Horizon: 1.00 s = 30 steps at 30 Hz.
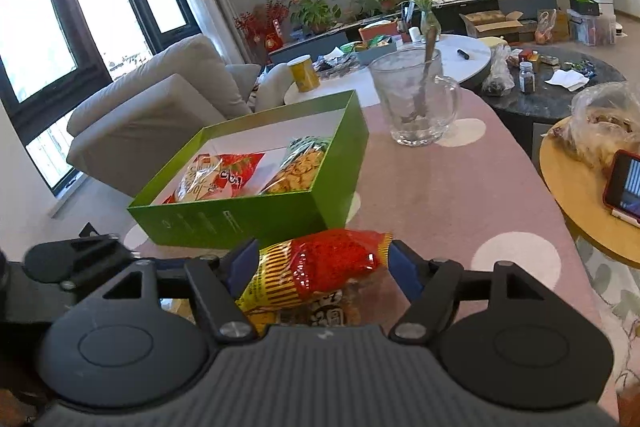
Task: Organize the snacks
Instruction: 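Carry the chip bag over the green box with the right gripper while the left grips it too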
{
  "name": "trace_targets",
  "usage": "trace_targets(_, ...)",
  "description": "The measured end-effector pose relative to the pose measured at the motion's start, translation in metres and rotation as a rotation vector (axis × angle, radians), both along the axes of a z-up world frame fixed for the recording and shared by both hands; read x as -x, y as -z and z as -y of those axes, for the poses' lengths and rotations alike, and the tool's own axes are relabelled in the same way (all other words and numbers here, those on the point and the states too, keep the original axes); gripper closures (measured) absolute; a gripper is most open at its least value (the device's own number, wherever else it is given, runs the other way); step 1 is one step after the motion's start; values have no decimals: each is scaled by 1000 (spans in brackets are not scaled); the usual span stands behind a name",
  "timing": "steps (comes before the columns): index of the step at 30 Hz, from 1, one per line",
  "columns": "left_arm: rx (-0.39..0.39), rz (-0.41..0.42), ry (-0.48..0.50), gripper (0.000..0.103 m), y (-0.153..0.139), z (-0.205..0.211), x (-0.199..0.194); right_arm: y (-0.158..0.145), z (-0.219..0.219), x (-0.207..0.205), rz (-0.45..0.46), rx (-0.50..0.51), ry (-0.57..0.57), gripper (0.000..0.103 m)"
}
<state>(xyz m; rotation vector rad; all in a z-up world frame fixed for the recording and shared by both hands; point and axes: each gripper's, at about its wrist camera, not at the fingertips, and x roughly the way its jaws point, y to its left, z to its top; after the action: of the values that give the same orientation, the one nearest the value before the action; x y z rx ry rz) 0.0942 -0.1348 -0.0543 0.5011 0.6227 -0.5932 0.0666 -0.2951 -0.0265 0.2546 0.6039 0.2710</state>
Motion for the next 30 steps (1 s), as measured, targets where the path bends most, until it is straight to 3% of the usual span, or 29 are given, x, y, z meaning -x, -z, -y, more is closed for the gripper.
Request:
trace_targets(3, -4, 25, -79, 39, -3, -6, -12, -1, 1, 2, 9, 2, -6, 41)
trace_targets(12, 130, 87, -245, 38, -26, -28, -44, 3, 8, 3, 53, 8, -39, 41)
trace_targets(17, 138, 85, -239, 38, -23, -28, -43, 10, 1, -9, 43, 46, -53, 41)
trace_targets(24, 92, 49, -121, 37, -4, -13, -34, 15, -1, -21, 30, 20, -37, 42)
trace_targets(27, 91, 27, -114, 51, 1, -7, -39, 14, -2, -20, 32, -2, -40, 42)
trace_targets(30, 131, 14, -124, 52, -5, -8, -38, 12, -6, -16, 43, 10, -36, 43)
